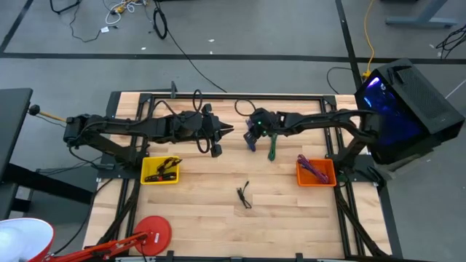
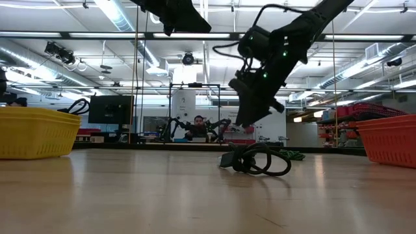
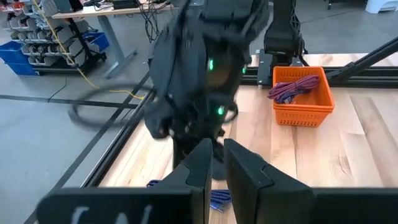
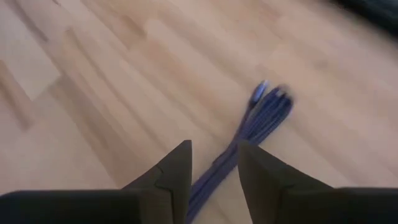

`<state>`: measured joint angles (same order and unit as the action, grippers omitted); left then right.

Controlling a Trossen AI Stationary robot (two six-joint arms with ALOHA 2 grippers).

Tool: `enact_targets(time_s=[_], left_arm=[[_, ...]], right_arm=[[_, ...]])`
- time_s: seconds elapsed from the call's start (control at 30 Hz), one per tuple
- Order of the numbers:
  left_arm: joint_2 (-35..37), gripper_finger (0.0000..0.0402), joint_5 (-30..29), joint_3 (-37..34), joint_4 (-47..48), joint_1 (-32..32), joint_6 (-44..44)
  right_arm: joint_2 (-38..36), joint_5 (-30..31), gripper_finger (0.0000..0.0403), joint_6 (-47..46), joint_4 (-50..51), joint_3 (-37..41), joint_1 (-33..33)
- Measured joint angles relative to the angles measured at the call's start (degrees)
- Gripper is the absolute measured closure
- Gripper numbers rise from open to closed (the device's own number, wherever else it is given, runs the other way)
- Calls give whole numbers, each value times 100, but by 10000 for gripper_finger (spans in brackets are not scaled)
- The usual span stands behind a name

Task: Pick & Place USB Port
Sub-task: Put the blue USB cable into the orange bin

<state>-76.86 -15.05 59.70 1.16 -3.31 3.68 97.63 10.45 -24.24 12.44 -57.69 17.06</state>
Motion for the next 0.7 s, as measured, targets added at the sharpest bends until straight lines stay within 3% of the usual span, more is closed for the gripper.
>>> enact_targets(time_s=[0.2,0.47,0.7], left_arm=[[0,353,72,0,9,0,-2],[0,353,76,0,88,0,-2],[-2,353,79,0,95,0,-4]], right_arm=[[479,-378,276,55,-95,7,-6],[540,-28,276,-75,264,6,2],[542,-160,276,-221,311,7,-19]])
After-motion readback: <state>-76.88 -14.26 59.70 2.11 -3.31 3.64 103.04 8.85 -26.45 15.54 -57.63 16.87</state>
